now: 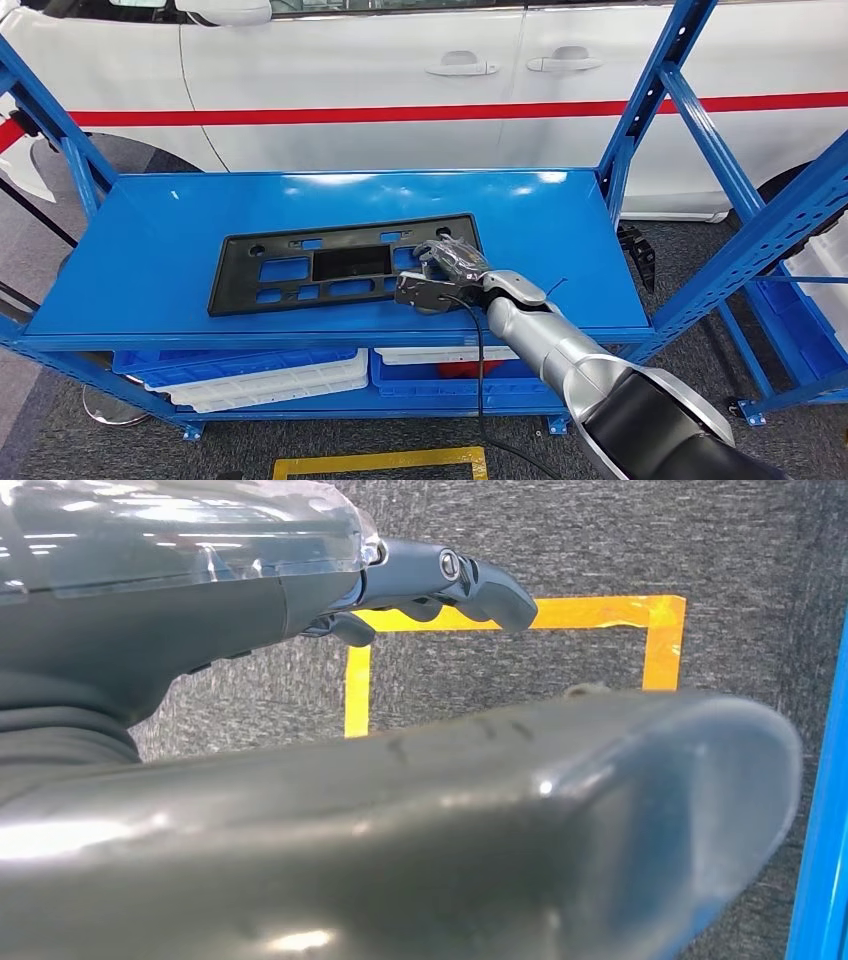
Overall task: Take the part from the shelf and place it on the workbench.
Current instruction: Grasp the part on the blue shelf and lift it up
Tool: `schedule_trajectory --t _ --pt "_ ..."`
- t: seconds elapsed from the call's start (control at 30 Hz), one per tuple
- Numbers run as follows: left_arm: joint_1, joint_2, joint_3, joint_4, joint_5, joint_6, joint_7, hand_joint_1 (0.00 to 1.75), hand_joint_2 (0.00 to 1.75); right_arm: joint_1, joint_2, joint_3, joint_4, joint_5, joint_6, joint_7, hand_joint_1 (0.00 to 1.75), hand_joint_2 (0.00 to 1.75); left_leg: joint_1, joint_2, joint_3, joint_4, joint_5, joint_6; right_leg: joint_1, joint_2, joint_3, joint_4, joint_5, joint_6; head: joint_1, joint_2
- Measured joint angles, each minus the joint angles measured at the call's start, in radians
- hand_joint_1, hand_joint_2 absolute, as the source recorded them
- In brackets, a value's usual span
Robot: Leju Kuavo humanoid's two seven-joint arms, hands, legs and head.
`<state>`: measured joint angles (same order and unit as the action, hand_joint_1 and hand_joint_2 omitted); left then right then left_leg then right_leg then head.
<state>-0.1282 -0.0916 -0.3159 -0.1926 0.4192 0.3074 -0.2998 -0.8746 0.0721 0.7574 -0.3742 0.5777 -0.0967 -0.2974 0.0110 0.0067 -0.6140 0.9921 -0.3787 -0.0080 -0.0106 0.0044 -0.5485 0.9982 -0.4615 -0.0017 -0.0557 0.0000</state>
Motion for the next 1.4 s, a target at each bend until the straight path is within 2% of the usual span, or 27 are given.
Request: schedule_trajectory --t 0.03,0.13,1.1,1.4 --pt "0.000 0.000 0.000 0.000 0.000 0.000 0.000 0.00 0.00 0.000 0.000 -0.001 0.000 -0.001 0.000 -0.002 1.75 1.31 0.000 0.000 0.000 0.000 0.000 0.000 0.000 0.000 0.000 0.000 0.000 0.000 0.000 0.000" --pt "0.000 0.000 0.000 0.000 0.000 -0.002 -0.001 0.00 0.00 0.000 -0.001 -0.005 0.000 -0.002 -0.001 -0.005 1.75 0.00 0.000 0.000 0.000 0.000 0.000 0.000 0.000 0.000 0.000 0.000 0.000 0.000 0.000 0.000" --pt "-0.001 -0.001 0.000 0.000 0.001 -0.006 -0.004 0.00 0.00 -0.030 -0.017 -0.006 0.000 -0.001 0.011 -0.012 1.75 0.00 0.000 0.000 -0.002 0.002 0.000 0.001 0.000 0.000 0.000 0.000 0.001 0.001 0.000 0.000" --pt "-0.002 -0.001 0.001 0.000 0.020 -0.043 -0.072 0.00 0.00 -0.031 -0.022 -0.020 0.000 -0.004 0.008 -0.022 1.75 0.00 0.000 0.000 -0.002 0.003 0.000 0.001 0.000 0.000 0.000 0.000 0.001 0.002 0.000 0.000"
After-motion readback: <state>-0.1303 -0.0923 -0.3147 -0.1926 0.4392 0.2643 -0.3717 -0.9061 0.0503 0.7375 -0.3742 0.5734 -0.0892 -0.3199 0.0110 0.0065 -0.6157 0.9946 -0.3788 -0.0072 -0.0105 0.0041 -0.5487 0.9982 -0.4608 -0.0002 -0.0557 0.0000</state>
